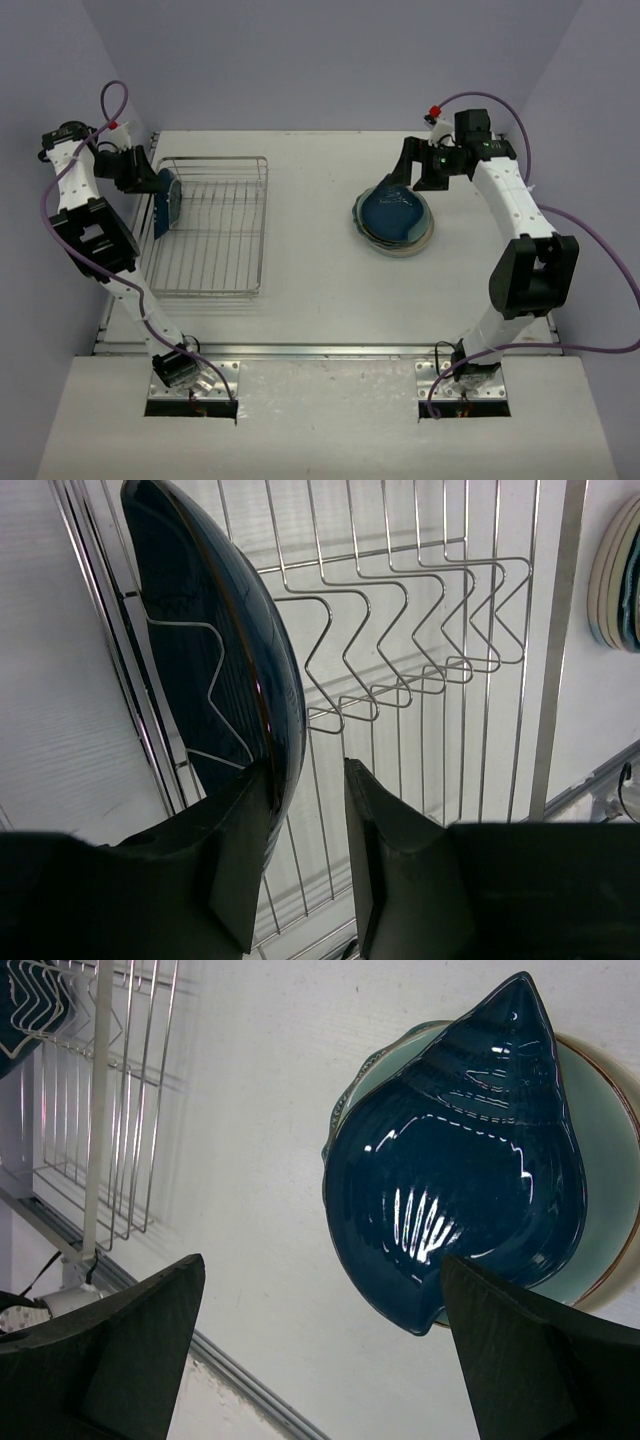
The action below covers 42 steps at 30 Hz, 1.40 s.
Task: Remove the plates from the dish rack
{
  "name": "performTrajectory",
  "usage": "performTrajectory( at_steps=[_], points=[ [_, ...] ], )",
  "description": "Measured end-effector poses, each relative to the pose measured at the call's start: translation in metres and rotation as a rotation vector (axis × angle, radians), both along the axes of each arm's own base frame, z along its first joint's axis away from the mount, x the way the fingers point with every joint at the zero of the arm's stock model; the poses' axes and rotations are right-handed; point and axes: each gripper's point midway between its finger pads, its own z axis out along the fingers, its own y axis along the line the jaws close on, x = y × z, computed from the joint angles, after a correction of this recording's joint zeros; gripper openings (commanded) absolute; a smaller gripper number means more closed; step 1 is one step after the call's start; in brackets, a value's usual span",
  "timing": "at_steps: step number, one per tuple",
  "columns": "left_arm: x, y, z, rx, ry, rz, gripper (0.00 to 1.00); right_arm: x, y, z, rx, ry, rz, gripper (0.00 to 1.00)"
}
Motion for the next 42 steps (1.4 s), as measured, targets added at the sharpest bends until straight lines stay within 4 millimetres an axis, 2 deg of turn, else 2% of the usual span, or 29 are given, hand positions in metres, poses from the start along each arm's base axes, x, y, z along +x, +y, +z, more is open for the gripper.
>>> performTrajectory(
  at_steps=[5, 6, 8, 9, 22, 33, 38, 42],
  points=[
    [0.002, -0.004, -0.009, -0.042, 0.013, -0.005, 0.25, 0.0, 0.001, 0.0, 0.005, 0.001, 0.003, 0.99],
    [0.001, -0.005, -0.012, -0.053, 0.017, -0.007, 0.2, -0.001, 0.001, 0.0, 0.006, 0.002, 0.003, 0.99],
    [0.002, -0.007, -0.017, -0.074, 0.028, -0.009, 0.01, -0.001, 0.001, 0.0, 0.006, 0.003, 0.003, 0.99],
    [0.002, -0.008, -0.02, -0.084, 0.033, -0.01, 0.0, -0.001, 0.001, -0.001, 0.006, 0.005, 0.003, 0.99],
    [0.004, -0.007, -0.019, -0.175, 0.007, 0.015, 0.0, -0.008, 0.005, -0.003, 0.012, 0.031, 0.014, 0.99],
    [0.002, -0.003, -0.003, -0.297, -0.037, 0.055, 0.0, -0.01, 0.012, -0.003, 0.015, 0.033, 0.033, 0.99],
    [0.003, -0.004, 0.001, -0.308, -0.045, 0.053, 0.0, -0.011, 0.014, -0.002, 0.017, 0.032, 0.037, 0.99],
    [0.005, -0.003, 0.013, -0.29, -0.077, 0.046, 0.0, -0.011, 0.015, -0.002, 0.017, 0.032, 0.041, 0.99]
  ],
)
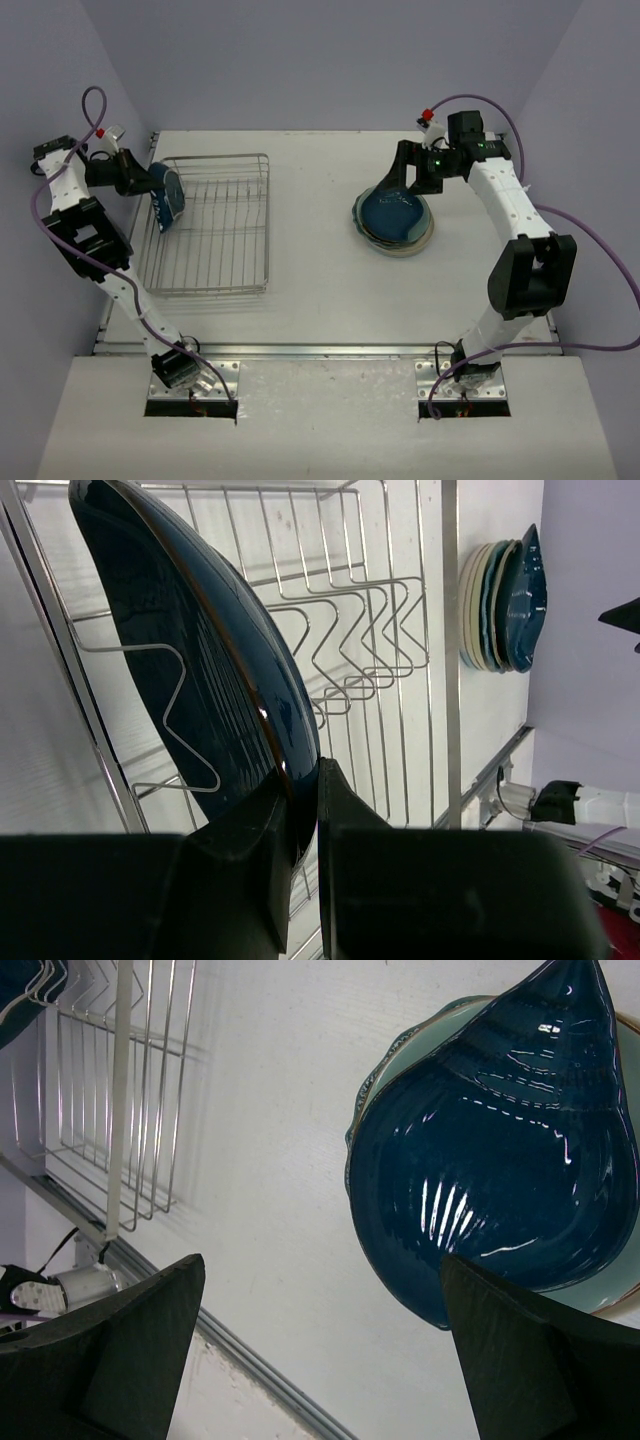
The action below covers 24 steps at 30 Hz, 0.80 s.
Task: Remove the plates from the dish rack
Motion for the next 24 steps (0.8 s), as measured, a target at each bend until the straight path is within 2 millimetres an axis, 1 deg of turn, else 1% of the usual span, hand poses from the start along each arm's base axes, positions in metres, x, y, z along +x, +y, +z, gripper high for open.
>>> performTrajectory(
  at_steps=[3, 10, 13, 16, 18, 20, 21, 23, 24],
  points=[
    [-0.001, -0.001, 0.019, 0.024, -0.044, -0.001, 0.0, 0.0, 0.0, 0.0, 0.0, -0.001, 0.001, 0.99],
    [-0.014, -0.008, 0.077, 0.133, -0.186, -0.014, 0.0, -0.001, 0.002, 0.001, 0.001, -0.001, 0.004, 0.99],
    [-0.022, -0.013, 0.098, 0.224, -0.249, -0.04, 0.0, -0.001, 0.004, 0.001, 0.001, -0.001, 0.009, 0.99],
    [-0.03, -0.029, 0.109, 0.388, -0.305, -0.117, 0.0, -0.002, 0.006, 0.001, 0.002, -0.001, 0.013, 0.99],
    [-0.031, -0.053, 0.11, 0.447, -0.34, -0.193, 0.0, -0.002, 0.006, 0.001, 0.002, -0.002, 0.014, 0.99],
    [-0.038, -0.091, 0.101, 0.571, -0.39, -0.31, 0.0, -0.003, 0.006, 0.003, 0.001, -0.005, 0.014, 0.99],
    [-0.045, -0.113, 0.096, 0.623, -0.412, -0.376, 0.0, -0.003, 0.006, 0.004, 0.001, -0.009, 0.014, 0.99],
    [-0.068, -0.16, 0.085, 0.726, -0.477, -0.526, 0.0, -0.004, 0.005, 0.008, -0.001, -0.02, 0.014, 0.99],
    [-0.083, -0.192, 0.08, 0.756, -0.536, -0.629, 0.0, -0.004, 0.005, 0.01, -0.004, -0.029, 0.013, 0.99]
  ],
)
